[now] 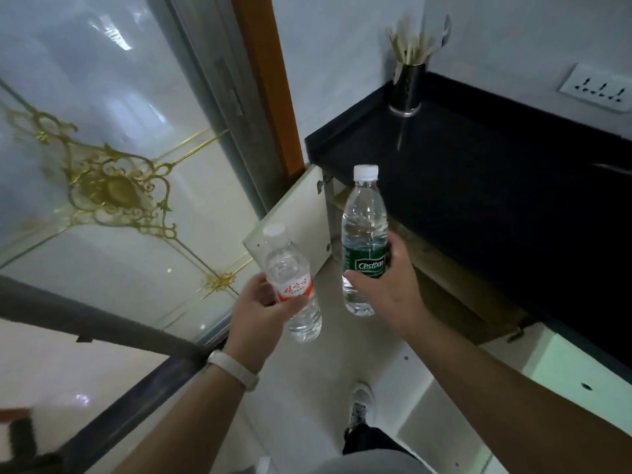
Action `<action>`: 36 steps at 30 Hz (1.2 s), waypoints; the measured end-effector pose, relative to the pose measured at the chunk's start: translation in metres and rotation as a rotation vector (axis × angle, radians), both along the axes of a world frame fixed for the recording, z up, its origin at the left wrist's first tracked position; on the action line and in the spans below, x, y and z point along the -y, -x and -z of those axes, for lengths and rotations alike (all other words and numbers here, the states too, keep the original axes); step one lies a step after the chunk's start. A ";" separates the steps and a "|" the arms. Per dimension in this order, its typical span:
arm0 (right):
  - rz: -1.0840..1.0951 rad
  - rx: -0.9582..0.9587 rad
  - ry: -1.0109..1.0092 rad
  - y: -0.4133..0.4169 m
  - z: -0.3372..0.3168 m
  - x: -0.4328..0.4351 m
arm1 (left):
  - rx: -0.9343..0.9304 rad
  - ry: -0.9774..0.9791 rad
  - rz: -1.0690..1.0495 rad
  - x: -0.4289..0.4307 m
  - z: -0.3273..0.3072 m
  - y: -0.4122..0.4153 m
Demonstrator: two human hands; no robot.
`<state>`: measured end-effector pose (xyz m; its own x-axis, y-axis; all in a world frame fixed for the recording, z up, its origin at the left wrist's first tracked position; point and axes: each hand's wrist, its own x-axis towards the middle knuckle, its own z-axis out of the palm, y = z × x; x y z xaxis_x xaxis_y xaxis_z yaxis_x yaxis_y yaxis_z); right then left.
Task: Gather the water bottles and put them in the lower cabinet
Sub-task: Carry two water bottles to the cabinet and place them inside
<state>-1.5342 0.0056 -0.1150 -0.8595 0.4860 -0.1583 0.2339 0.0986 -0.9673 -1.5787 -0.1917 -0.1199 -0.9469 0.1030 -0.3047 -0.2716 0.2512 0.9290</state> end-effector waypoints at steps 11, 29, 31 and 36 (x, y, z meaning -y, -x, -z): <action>0.143 0.023 0.060 0.065 0.009 -0.057 | 0.002 -0.008 0.172 -0.066 0.010 0.111; 0.503 0.200 -0.036 0.175 0.031 -0.035 | 0.133 -0.043 0.592 -0.101 0.077 0.289; 0.513 0.232 -0.036 0.183 0.040 -0.033 | 0.157 -0.015 0.604 -0.101 0.089 0.296; 0.450 0.261 -0.031 0.196 0.074 -0.038 | 0.186 0.019 0.594 -0.106 0.124 0.301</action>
